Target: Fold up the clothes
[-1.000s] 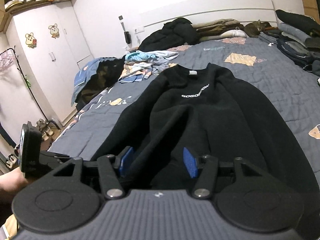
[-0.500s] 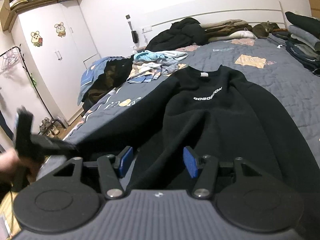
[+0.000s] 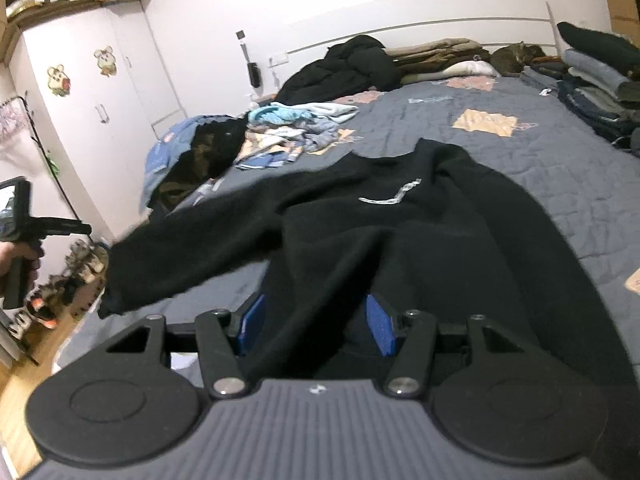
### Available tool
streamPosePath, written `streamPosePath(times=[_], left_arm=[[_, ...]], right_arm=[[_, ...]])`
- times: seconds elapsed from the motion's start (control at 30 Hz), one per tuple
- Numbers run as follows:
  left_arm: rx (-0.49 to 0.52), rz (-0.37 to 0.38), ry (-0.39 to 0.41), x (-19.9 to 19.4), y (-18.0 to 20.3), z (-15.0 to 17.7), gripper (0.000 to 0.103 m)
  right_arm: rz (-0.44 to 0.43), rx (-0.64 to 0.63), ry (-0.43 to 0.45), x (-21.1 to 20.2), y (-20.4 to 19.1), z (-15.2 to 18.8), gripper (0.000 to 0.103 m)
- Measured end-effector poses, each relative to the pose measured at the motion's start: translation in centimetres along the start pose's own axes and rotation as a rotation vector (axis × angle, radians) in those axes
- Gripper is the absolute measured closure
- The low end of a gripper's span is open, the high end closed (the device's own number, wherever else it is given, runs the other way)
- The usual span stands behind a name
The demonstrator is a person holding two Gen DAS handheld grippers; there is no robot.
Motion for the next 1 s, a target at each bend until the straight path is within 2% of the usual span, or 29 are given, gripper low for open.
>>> streamPosePath(times=[0.1, 0.23, 0.3, 0.37, 0.43, 0.53, 0.77, 0.8, 0.93, 1.0], left_arm=[[0.125, 0.204, 0.005, -2.4, 8.2, 2.2, 0.049], [0.252, 0.418, -0.013, -5.7, 19.0, 5.6, 0.049], [0.309, 0.484, -0.021, -7.2, 23.4, 7.7, 0.049], [0.341, 0.515, -0.029, -7.8, 26.6, 9.9, 0.049], [0.349, 0.523, -0.037, -8.0, 29.1, 12.0, 0.049], [0.308, 0.507, -0.038, -7.1, 30.8, 14.6, 0.048], [0.169, 0.430, 0.050, -5.0, 28.9, 17.7, 0.048], [0.171, 0.418, 0.058, -5.0, 28.7, 18.1, 0.048], [0.317, 0.402, 0.046, -5.7, 29.5, 19.6, 0.045], [0.326, 0.395, 0.022, -5.2, 29.6, 20.5, 0.045]], right_arm=[[0.034, -0.028, -0.012, -0.2, 1.9, 0.7, 0.048], [0.095, -0.061, -0.027, -0.6, 4.3, 2.2, 0.048], [0.111, -0.062, -0.039, -0.8, 5.3, 3.3, 0.048], [0.119, -0.062, -0.050, -0.7, 5.8, 4.4, 0.048], [0.127, -0.065, -0.058, -0.4, 5.9, 5.4, 0.048], [0.135, -0.079, -0.037, 0.1, 6.0, 6.7, 0.048], [0.129, -0.128, -0.007, 1.8, 6.9, 8.2, 0.048], [0.137, -0.151, 0.004, 1.7, 6.9, 8.4, 0.048], [0.166, -0.240, 0.016, 1.3, 6.5, 9.4, 0.048], [0.177, -0.282, 0.018, 1.1, 6.1, 9.7, 0.047]])
Point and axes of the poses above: each gripper's, at about its wrist camera, not at the fingertips, and x roughly the way its jaws point, y to its right, z to its underside, the point moved 7 cm from there along x, roughly the way its jaws point, and after that the axes turned 9 degrees about z, right-handed, at the moved point
